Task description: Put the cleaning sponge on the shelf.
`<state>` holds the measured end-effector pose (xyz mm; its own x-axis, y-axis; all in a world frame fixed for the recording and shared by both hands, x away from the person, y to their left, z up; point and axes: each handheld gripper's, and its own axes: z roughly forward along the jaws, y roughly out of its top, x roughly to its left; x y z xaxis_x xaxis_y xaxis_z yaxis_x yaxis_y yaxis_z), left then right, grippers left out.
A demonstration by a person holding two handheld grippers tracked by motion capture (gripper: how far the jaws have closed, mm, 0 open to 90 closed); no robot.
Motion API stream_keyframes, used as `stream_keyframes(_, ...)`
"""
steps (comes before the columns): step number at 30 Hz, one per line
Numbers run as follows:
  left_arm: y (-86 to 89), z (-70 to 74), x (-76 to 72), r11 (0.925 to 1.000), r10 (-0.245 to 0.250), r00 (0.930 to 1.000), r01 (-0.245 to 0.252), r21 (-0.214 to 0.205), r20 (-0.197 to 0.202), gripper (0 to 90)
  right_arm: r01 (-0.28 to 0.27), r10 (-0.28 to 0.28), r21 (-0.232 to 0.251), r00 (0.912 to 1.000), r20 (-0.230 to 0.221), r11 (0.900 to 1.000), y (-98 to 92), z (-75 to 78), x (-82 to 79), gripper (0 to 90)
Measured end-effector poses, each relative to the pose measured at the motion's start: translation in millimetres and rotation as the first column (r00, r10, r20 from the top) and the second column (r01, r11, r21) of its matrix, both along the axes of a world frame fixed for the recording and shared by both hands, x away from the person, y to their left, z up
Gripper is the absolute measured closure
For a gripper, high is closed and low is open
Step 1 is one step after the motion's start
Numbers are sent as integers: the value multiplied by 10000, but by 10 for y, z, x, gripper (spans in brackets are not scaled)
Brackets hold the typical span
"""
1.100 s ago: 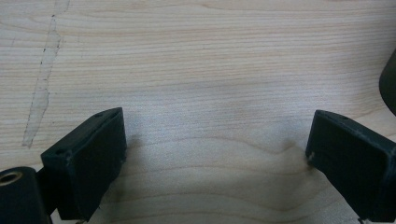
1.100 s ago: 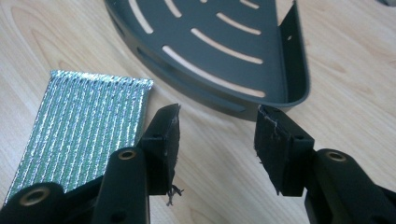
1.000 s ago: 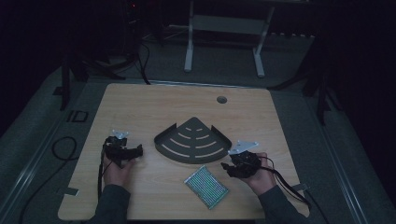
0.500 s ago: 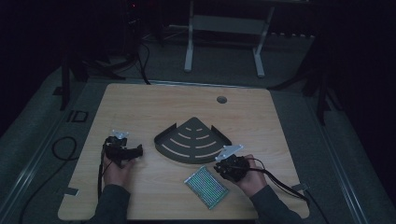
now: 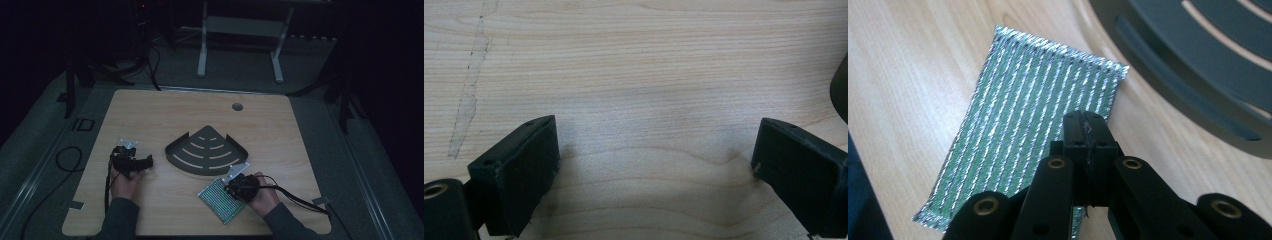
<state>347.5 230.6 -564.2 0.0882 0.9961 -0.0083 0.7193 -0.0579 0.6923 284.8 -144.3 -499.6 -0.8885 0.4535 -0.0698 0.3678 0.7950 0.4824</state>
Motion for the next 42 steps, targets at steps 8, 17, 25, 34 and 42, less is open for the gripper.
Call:
stream_keyframes(8,0,0,0,10000,-1,10000,1,0,0,54,-100,95,-170,9995,-291,9998,20,-102,-32,897)
stream_keyframes(17,0,0,0,10000,-2,10000,2,2,1,54,297,-306,-223,9987,-404,9993,-154,-145,-15,898)
stream_keyframes(25,0,0,0,10000,1,10000,-1,-1,5,54,591,-607,-421,9975,-372,9974,-294,-134,18,898)
stream_keyframes(34,0,-1,0,10000,3,10000,-3,-4,10,54,1428,-1446,-553,9890,-312,9882,-612,-124,102,895)
stream_keyframes(42,0,0,0,10000,0,10000,0,-1,3,54,1788,-1810,-594,9828,-354,9821,-760,-117,199,891)
